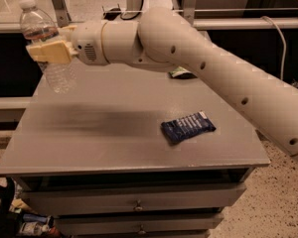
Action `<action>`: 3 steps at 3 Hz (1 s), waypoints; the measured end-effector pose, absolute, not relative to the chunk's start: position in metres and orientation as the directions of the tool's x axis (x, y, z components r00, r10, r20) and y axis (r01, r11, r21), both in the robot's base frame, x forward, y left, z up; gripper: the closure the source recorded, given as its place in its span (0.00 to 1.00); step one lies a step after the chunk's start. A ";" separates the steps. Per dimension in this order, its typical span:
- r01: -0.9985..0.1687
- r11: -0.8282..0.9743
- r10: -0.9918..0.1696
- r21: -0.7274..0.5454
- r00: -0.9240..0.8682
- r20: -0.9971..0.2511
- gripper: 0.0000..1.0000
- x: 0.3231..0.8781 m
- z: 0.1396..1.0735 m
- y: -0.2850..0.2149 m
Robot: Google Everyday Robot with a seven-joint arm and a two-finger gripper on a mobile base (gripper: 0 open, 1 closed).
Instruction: Place water bottle upright
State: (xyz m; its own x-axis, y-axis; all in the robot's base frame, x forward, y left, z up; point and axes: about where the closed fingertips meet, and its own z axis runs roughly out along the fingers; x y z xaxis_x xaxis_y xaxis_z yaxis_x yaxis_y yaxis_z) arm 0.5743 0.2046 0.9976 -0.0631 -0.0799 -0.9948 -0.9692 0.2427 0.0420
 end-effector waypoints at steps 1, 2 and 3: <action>-0.965 0.259 -0.063 0.033 -0.051 -0.997 1.00 0.569 0.983 0.207; -0.965 0.263 -0.047 0.001 -0.014 -0.999 1.00 0.570 0.973 0.209; -0.960 0.273 -0.028 -0.061 0.055 -0.998 1.00 0.583 0.965 0.207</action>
Offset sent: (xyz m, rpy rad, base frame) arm -0.0005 0.0017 -0.0383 0.0521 -0.0939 -0.0350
